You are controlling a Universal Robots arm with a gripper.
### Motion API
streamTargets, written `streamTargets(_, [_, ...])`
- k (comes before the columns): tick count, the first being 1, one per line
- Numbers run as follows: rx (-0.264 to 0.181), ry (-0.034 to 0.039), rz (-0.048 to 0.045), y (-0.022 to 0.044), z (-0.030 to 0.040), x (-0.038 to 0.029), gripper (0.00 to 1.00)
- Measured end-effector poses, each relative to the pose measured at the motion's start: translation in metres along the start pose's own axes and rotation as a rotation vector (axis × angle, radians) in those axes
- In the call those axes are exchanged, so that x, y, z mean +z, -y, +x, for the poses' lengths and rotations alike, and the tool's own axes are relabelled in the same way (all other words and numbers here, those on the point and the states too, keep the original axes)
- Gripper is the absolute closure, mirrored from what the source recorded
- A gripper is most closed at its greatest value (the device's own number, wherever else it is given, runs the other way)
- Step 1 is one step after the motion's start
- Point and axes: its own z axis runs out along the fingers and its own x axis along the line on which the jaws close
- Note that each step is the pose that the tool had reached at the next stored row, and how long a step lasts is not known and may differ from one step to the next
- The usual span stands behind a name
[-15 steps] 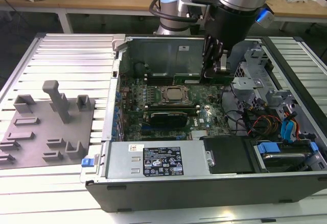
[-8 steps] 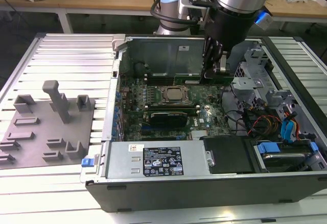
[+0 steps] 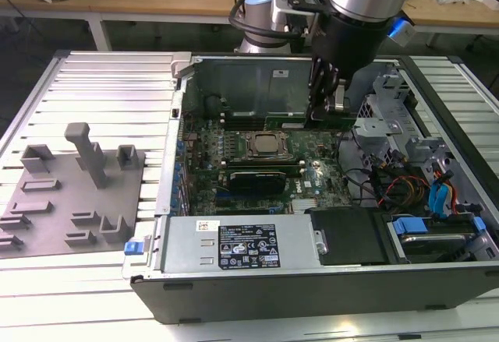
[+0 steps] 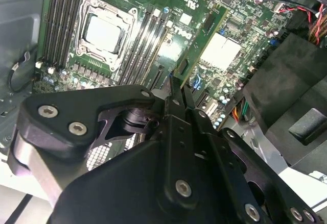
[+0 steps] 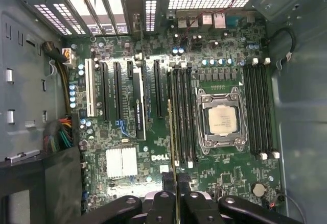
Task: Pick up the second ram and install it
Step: 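Insert the second ram into the second slot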
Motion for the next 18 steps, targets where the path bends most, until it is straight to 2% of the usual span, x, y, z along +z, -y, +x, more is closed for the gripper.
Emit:
streamTargets(4, [0.0, 0.0019, -0.0002, -0.0003, 0.0, 0.0035, 0.86])
streamTargets(9, [0.0, 0.0019, -0.0003, 0.0003, 0.0004, 0.0123, 0.86])
streamTargets(18, [0.0, 0.0018, -0.0002, 0.0008, 0.0009, 0.0195, 0.86])
